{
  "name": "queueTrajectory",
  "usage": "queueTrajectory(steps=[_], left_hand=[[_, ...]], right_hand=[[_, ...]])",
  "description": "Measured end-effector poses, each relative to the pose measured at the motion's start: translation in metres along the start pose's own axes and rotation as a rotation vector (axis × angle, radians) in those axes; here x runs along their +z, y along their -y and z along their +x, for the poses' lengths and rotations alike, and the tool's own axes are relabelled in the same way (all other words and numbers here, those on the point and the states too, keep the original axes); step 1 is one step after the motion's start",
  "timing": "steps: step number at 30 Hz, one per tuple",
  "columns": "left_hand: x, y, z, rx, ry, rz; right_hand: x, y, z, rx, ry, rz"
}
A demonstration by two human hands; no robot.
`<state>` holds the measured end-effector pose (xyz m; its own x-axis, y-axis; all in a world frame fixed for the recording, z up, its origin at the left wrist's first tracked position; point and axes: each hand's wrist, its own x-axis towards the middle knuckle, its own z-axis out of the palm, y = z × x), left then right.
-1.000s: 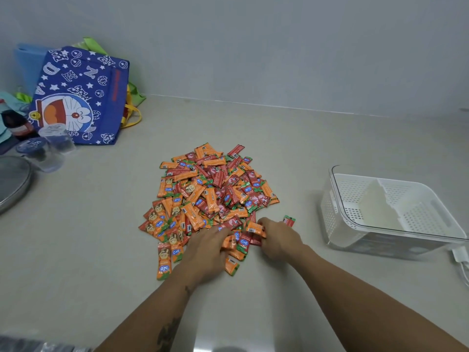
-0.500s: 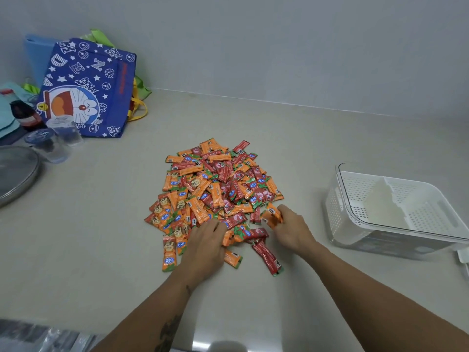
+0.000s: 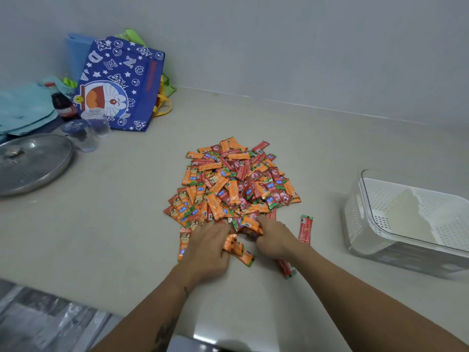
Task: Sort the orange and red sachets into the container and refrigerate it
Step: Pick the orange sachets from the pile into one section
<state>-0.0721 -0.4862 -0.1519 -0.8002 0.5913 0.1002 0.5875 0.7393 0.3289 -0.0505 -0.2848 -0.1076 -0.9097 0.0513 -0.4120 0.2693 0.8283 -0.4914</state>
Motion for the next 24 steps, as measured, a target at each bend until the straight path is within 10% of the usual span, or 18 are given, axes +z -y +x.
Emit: queueTrajectory(steps=[12,24], left_hand=[[0.006,-0.008,-0.005,-0.016,0.088,0.129],[0.01,-0.002,-0.004,0.013,-0.117,-0.007]], right_hand=[[0.023,-0.001,0.007,-0.012,-0.194,-0.308],[-0.008,-0.004,0.001,0.091,-0.234,0.279]])
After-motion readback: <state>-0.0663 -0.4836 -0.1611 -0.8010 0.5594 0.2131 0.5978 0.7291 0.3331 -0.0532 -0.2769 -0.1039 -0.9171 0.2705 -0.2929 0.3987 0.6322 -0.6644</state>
